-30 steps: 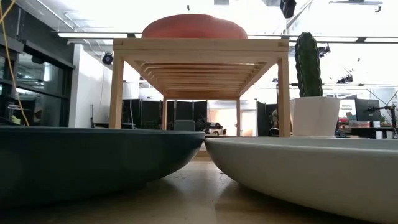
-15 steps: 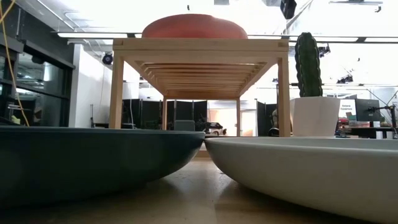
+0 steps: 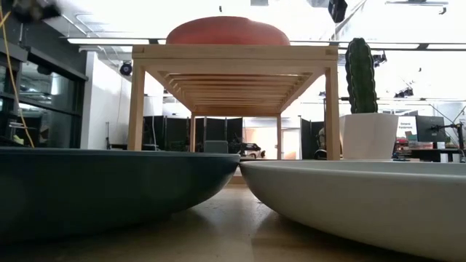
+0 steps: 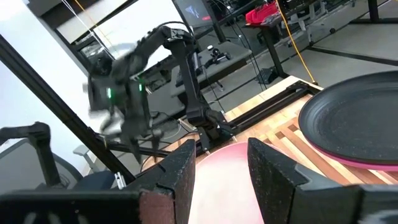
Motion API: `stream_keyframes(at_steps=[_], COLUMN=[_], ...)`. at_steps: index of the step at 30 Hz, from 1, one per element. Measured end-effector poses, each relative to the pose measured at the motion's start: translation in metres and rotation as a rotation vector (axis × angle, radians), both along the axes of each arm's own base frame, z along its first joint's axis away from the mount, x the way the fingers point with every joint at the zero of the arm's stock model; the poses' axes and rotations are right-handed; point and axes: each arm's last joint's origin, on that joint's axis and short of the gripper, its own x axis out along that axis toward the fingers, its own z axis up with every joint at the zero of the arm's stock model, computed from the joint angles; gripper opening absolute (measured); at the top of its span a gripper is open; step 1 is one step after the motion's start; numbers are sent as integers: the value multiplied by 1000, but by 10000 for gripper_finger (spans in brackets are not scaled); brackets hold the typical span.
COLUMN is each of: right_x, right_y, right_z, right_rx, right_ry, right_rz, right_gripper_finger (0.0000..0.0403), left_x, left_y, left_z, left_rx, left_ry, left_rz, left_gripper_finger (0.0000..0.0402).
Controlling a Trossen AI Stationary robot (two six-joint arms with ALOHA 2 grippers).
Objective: Place and stack plates onto a shelf
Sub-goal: Stack the left black plate on top of the light pink plate on the shelf
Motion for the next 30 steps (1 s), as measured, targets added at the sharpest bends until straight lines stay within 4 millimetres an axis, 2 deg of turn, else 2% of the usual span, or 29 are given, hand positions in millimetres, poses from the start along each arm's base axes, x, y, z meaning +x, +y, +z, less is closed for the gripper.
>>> stream_keyframes(at_steps=[5,11,20,26,30], right_x=[0,0,-1,-1,-2], right_y=[0,0,0,0,0], right_z=[-1,-4,-8,-10,-12], right_rx=[-3,-2,5,8,11], right_ry=[7,37,85,109,126], right_rz=[0,1,1,1,1], right_gripper_finger=[129,129,129,129,129], left_x=[-1,5,18,18,20], left_y=[-17,-25,-38,-37,-41], left_z=[-56,-95,-119,-132,-135], left_rx=[166,224,227,253,211], left_ry=[129,170,123,179,193], left_rz=[-100,-152,-249,-236,-277], left_gripper_finger=[161,161,161,160,159])
